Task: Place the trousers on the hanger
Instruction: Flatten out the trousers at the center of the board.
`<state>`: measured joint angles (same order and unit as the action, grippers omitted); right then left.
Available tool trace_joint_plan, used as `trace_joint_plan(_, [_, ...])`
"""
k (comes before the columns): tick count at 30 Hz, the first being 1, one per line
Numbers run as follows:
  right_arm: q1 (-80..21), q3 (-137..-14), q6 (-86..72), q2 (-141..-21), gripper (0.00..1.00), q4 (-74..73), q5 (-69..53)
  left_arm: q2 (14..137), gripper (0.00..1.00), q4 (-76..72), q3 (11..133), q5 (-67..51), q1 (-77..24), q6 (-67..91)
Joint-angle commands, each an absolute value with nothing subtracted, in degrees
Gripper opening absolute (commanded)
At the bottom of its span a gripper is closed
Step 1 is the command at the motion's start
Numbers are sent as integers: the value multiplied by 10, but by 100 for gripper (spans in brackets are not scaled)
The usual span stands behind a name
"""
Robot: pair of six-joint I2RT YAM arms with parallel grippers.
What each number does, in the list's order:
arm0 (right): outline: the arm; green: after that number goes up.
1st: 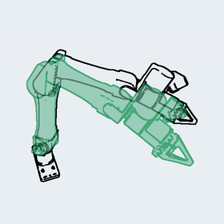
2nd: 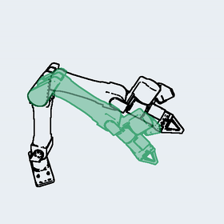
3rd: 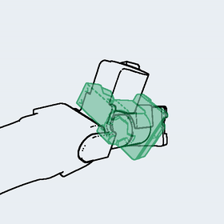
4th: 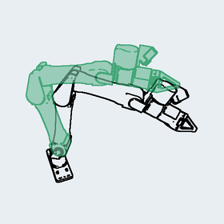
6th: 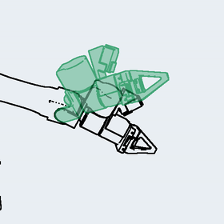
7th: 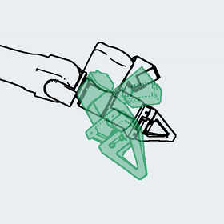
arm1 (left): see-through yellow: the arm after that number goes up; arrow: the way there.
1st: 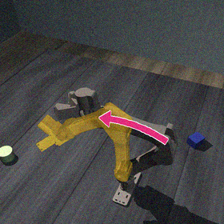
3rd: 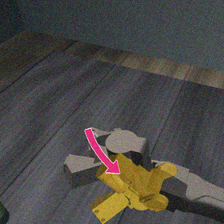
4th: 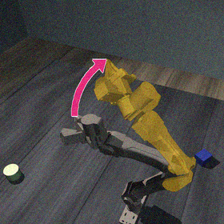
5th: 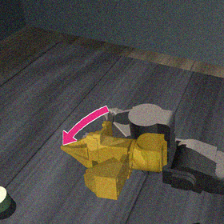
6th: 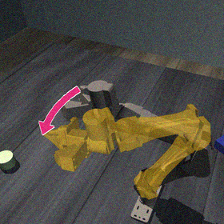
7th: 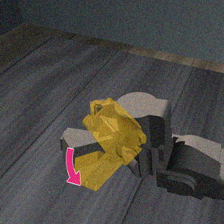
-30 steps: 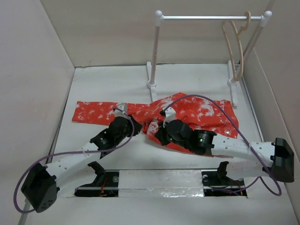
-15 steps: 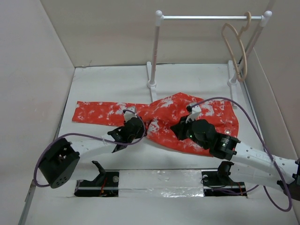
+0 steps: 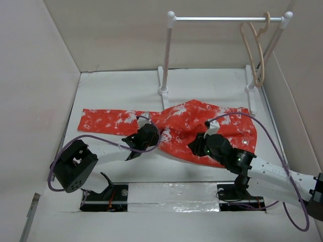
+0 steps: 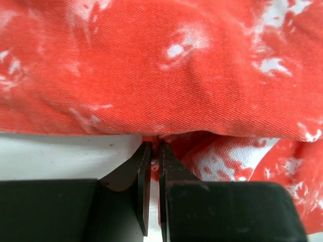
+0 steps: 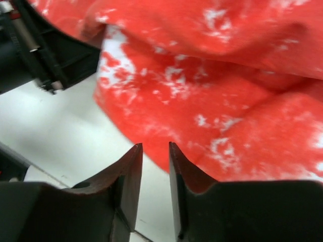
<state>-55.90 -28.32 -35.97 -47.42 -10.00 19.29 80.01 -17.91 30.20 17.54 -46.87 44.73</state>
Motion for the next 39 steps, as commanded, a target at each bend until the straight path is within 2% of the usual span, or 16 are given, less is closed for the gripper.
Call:
trace_joint_plan(1, [-519, -269, -380, -437, 39, -99, 216, 730, 0, -150, 326, 225, -468, 448])
trace_joint_plan(3, [-492, -256, -379, -407, 45, -116, 221, 667, 0, -111, 322, 244, -468, 440])
trace_joint_plan(7, [-409, -226, -377, -361, 75, -135, 208, 496, 0, -3, 344, 270, -455, 435])
trace_joint_plan(16, [-203, -193, -367, -332, 76, -101, 115, 266, 0, 206, 362, 327, -436, 485])
trace_joint_plan(18, [-165, -199, -364, -362, 77, -96, 113, 244, 0, 226, 360, 316, -436, 485])
trace_joint_plan(21, [-78, -208, -347, -414, 84, -68, 89, 235, 0, 241, 359, 290, -436, 488])
trace_joint_plan(22, [-27, -213, -337, -431, 85, -49, 54, 236, 0, 244, 353, 283, -436, 491])
trace_joint_plan(27, [73, -246, -288, -560, 86, 11, -60, 224, 0, 208, 312, 256, -436, 506])
trace_joint_plan(29, [73, -282, -275, -633, 85, -14, -103, 219, 0, 201, 303, 249, -436, 511])
trace_joint_plan(33, [73, -271, -275, -686, 83, 32, -170, 213, 0, 181, 295, 248, -436, 506])
trace_joint_plan(36, [73, -266, -271, -715, 75, 47, -222, 216, 0, 168, 294, 241, -436, 499])
trace_joint_plan(38, [73, -260, -274, -720, 36, 66, -240, 216, 0, 156, 281, 236, -436, 497])
trace_joint_plan(39, [73, -261, -277, -720, 24, 69, -239, 216, 0, 144, 277, 235, -436, 497])
